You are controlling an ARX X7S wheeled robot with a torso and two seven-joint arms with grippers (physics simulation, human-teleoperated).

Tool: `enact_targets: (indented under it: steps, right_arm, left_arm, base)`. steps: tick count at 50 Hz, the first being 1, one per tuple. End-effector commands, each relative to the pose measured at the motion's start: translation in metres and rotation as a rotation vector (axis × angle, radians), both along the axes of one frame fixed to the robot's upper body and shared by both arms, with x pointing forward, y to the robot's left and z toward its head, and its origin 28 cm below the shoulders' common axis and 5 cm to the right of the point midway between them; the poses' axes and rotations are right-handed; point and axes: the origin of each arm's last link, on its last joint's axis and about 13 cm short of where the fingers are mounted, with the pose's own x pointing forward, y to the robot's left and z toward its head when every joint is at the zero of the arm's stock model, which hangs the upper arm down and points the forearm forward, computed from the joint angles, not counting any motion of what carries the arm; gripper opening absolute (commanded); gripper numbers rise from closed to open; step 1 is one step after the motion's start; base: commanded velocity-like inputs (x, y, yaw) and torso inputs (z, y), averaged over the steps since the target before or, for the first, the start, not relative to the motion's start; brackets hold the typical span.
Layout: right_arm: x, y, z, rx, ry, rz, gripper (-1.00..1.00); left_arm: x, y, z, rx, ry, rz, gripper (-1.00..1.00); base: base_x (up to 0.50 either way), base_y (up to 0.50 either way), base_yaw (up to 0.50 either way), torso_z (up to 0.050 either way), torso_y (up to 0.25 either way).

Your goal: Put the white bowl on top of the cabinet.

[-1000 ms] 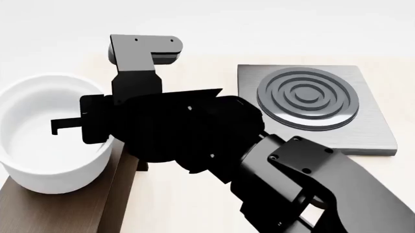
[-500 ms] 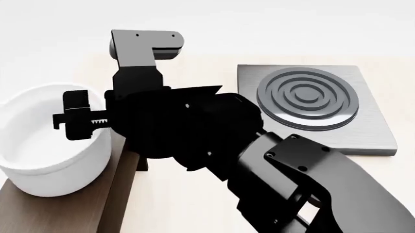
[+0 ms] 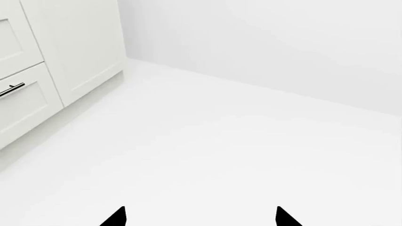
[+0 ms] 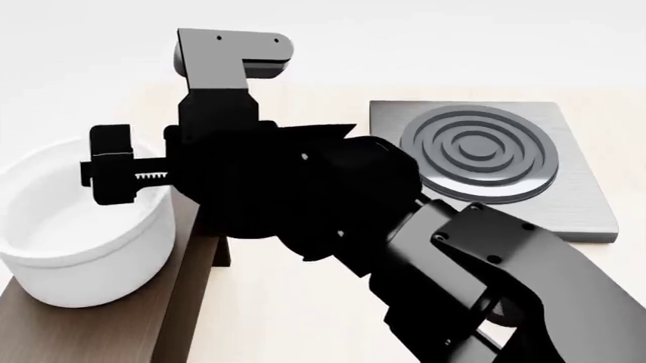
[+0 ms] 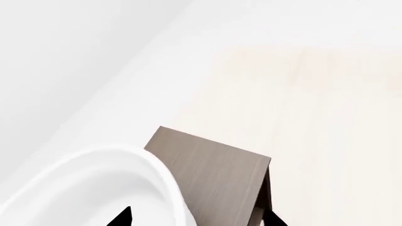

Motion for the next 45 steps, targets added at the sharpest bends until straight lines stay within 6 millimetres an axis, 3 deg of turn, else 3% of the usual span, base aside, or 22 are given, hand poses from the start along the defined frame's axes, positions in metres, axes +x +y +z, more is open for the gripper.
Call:
enact_targets:
  steps: [1,18,35,45]
  right_arm:
    - [-0.007,0.0,0.017,0.053,-0.04,0.024,1.0]
    - [-0.021,-0.018,0.046,0.073,-0.192,-0.071,1.0]
    - [-0.058,-0.042,0.077,0.223,-0.349,-0.18,1.0]
    - [-0.078,-0.059,0.096,0.293,-0.59,-0.298,1.0]
  left_arm:
    - [-0.002,0.002,-0.001,-0.02,-0.03,-0.005,1.0]
    - [-0.001,0.002,0.0,-0.018,-0.029,-0.009,1.0]
    - [-0.001,0.001,0.001,-0.014,-0.028,-0.011,1.0]
    - [-0.001,0.001,0.001,-0.014,-0.026,-0.012,1.0]
  base:
    - [0.0,0.0,0.0,0.0,0.0]
    - [0.0,0.0,0.0,0.0,0.0]
    - [0.0,0.0,0.0,0.0,0.0]
    - [0.0,0.0,0.0,0.0,0.0]
